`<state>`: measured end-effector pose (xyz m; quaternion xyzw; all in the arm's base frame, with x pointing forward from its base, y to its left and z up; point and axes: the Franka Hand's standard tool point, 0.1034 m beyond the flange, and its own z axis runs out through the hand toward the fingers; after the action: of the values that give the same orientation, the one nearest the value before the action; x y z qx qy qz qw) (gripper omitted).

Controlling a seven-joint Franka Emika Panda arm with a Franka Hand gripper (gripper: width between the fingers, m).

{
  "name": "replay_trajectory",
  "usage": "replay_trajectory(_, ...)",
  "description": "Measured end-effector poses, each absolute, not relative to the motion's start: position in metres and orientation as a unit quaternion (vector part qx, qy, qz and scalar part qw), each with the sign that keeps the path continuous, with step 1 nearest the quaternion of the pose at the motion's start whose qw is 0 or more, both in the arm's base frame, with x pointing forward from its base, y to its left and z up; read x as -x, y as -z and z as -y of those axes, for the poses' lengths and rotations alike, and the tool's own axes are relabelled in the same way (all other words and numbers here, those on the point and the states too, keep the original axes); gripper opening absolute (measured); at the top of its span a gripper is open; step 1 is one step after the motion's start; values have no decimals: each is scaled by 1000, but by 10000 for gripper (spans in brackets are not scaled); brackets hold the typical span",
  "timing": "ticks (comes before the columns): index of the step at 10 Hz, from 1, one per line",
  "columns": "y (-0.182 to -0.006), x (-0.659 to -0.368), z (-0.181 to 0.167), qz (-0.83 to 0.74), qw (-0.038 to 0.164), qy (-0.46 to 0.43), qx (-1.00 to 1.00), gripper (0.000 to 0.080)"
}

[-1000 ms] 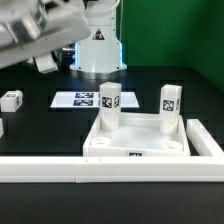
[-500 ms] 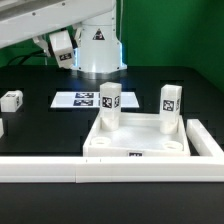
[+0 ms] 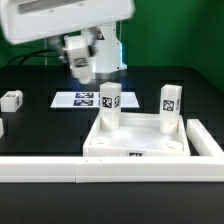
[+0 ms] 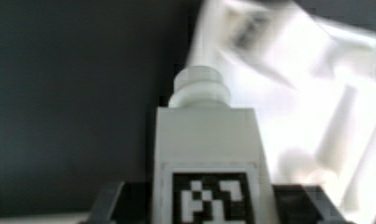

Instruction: Assemble square table

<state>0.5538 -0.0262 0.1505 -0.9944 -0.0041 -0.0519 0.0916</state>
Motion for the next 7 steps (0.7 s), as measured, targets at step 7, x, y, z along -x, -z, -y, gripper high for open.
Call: replay_trajectory(7, -150, -580, -6, -24, 36, 217, 975, 287)
